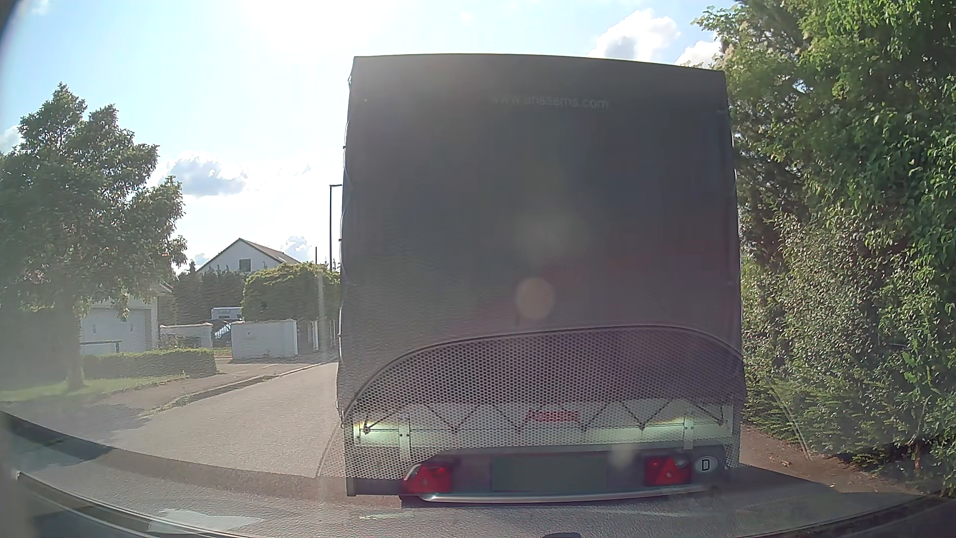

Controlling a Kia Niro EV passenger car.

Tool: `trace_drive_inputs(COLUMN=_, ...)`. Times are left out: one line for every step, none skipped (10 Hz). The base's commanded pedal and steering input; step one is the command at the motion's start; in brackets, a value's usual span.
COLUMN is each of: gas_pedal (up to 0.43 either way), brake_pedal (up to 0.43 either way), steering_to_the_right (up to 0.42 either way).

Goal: Follow the waypoints while adhering to traffic rules and regulations

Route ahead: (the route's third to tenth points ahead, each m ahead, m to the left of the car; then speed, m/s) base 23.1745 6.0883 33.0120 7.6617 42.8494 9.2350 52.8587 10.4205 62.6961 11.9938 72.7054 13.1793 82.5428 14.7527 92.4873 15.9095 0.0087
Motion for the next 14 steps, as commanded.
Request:
trace_drive_inputs(gas_pedal=0.0, brake_pedal=0.537, steering_to_the_right=-0.118)
trace_drive_inputs(gas_pedal=0.0, brake_pedal=0.537, steering_to_the_right=-0.118)
trace_drive_inputs(gas_pedal=0.0, brake_pedal=0.537, steering_to_the_right=-0.118)
trace_drive_inputs(gas_pedal=0.0, brake_pedal=0.537, steering_to_the_right=-0.118)
trace_drive_inputs(gas_pedal=0.0, brake_pedal=0.537, steering_to_the_right=-0.118)
trace_drive_inputs(gas_pedal=0.0, brake_pedal=0.537, steering_to_the_right=-0.118)
trace_drive_inputs(gas_pedal=0.0, brake_pedal=0.53, steering_to_the_right=-0.118)
trace_drive_inputs(gas_pedal=0.0, brake_pedal=0.53, steering_to_the_right=-0.118)
trace_drive_inputs(gas_pedal=0.0, brake_pedal=0.537, steering_to_the_right=-0.118)
trace_drive_inputs(gas_pedal=0.0, brake_pedal=0.53, steering_to_the_right=-0.118)
trace_drive_inputs(gas_pedal=0.0, brake_pedal=0.53, steering_to_the_right=-0.118)
trace_drive_inputs(gas_pedal=0.0, brake_pedal=0.53, steering_to_the_right=-0.118)
trace_drive_inputs(gas_pedal=0.0, brake_pedal=0.53, steering_to_the_right=-0.118)
trace_drive_inputs(gas_pedal=0.0, brake_pedal=0.524, steering_to_the_right=-0.11)
